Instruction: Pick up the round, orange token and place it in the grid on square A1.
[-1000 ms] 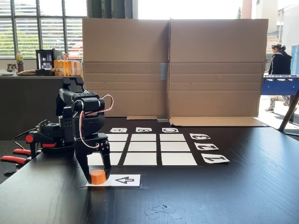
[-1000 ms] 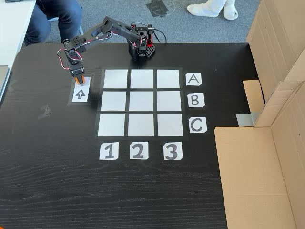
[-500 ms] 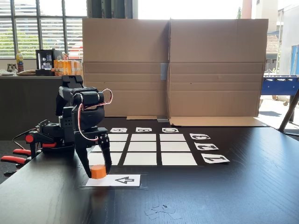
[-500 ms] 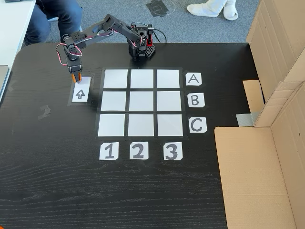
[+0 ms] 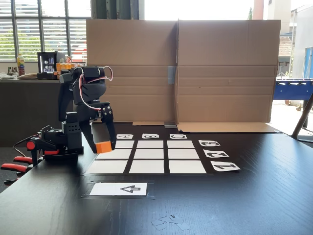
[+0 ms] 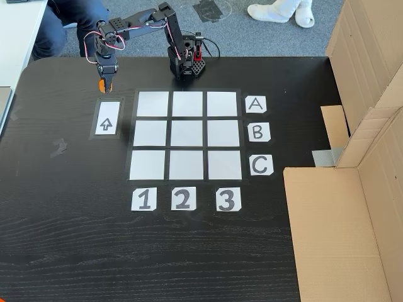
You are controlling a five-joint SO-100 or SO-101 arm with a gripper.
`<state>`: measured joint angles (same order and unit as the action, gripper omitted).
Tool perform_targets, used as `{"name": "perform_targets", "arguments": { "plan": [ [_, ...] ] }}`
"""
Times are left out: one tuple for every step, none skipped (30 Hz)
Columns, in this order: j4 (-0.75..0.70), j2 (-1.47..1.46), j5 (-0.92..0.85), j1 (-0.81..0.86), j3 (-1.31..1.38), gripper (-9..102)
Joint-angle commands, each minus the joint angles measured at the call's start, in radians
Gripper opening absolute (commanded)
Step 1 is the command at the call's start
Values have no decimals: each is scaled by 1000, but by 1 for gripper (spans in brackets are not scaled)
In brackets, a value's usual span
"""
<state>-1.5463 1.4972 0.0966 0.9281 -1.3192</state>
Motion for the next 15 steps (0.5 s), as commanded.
{"name": "perform_targets", "arguments": {
  "plan": [
    [-8, 189, 0, -11, -97, 11],
    [-8, 235, -2, -11, -133, 11],
    [-8, 278, -2, -11, -172, 11],
    [-8, 325, -8, -11, -213, 11],
    [-8, 368, -14, -11, -255, 11],
    [-8, 408, -18, -12, -293, 11],
    [-8, 443, -20, -14, -325, 11],
    [-6, 474, -20, -14, -357, 11],
    [-6, 502, -23, -14, -385, 11],
    [-3, 526, -26, -15, -416, 11],
    [0, 552, -28, -17, -446, 11],
    [0, 577, -29, -20, -477, 11],
    [0, 601, -32, -25, -511, 11],
    [2, 624, -34, -31, -541, 11],
    [5, 650, -35, -38, -572, 11]
  ]
}}
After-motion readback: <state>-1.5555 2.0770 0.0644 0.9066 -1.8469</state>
